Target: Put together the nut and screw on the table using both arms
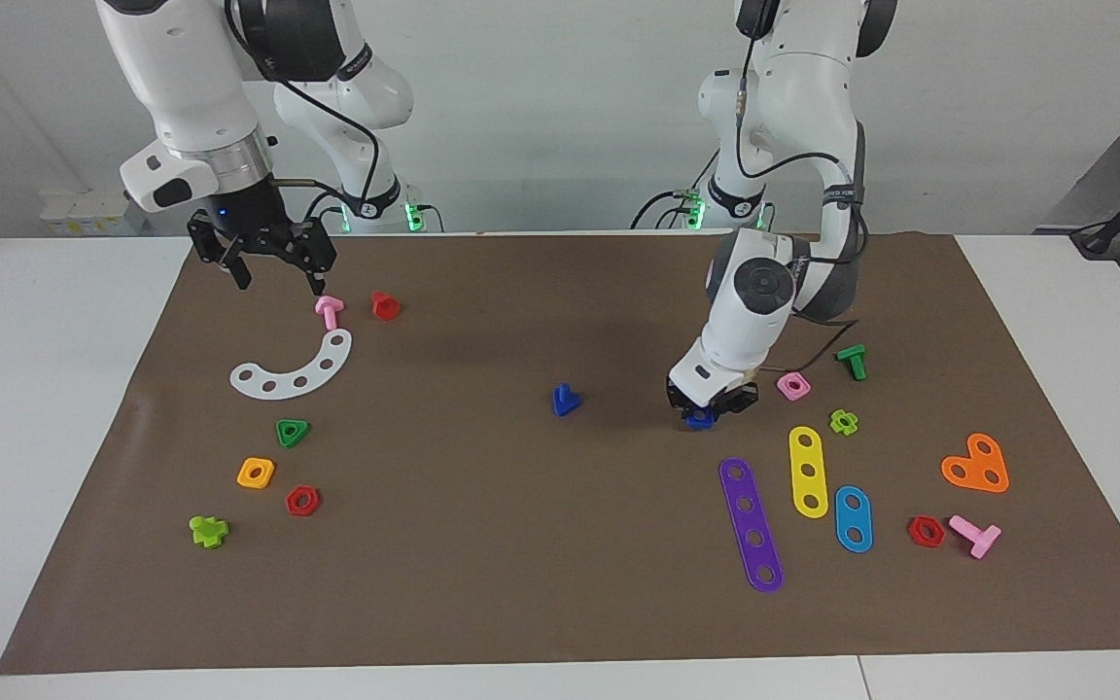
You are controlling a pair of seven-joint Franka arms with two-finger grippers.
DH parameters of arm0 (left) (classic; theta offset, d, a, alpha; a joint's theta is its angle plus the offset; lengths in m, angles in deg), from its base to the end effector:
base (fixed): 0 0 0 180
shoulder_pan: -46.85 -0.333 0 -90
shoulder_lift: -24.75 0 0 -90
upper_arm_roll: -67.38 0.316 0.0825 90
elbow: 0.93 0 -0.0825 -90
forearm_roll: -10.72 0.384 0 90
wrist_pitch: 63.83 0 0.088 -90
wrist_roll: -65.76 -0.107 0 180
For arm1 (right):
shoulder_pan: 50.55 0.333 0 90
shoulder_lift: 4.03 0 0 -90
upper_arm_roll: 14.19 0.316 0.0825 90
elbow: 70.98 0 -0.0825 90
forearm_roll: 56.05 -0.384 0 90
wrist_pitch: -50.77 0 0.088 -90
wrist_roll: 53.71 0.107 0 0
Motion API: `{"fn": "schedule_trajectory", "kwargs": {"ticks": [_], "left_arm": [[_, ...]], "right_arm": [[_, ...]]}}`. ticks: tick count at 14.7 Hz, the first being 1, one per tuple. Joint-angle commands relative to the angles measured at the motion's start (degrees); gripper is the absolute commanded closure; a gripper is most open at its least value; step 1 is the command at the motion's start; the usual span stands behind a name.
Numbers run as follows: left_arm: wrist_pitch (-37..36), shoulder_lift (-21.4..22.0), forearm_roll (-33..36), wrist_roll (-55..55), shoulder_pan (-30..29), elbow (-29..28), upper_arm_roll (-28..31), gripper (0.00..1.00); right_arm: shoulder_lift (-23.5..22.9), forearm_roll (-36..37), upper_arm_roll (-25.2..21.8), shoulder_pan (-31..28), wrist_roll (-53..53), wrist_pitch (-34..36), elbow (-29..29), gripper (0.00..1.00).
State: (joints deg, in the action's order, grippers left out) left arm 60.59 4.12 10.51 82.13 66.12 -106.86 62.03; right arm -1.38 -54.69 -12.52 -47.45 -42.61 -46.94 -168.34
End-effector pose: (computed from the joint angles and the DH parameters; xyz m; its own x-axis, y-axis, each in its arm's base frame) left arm 0.5742 -0.2594 0.3279 0.9896 -0.1365 -0.0446 -0.1355 -0.9905 0.0242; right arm 0.5490 0.0439 0.6009 0.9927 -0.1071 0.0561 -0.1081 -0.9940 0.0145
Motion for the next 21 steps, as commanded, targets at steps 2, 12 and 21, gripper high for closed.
{"fn": "schedule_trajectory", "kwargs": {"ticks": [2, 12, 21], "left_arm": [[-2.96, -2.49, -3.66, 9.62, 6.11, 6.60, 0.96, 1.00], [-0.95, -5.56, -8.59, 21.33, 15.09, 11.45, 0.96, 1.00], [3.01, -6.61, -7.62, 21.33, 16.23, 7.32, 1.05, 1.00]], "right_arm": [[0.16, -0.92, 0.44, -0.64, -2.23, 2.09, -0.03, 0.00], [-0.10, -0.92, 0.62, -0.46, -4.34, 2.09, 0.59, 0.00], [-1.16, -2.59, 0.79, -0.81, -4.25, 4.73, 3.49, 0.00]]}}
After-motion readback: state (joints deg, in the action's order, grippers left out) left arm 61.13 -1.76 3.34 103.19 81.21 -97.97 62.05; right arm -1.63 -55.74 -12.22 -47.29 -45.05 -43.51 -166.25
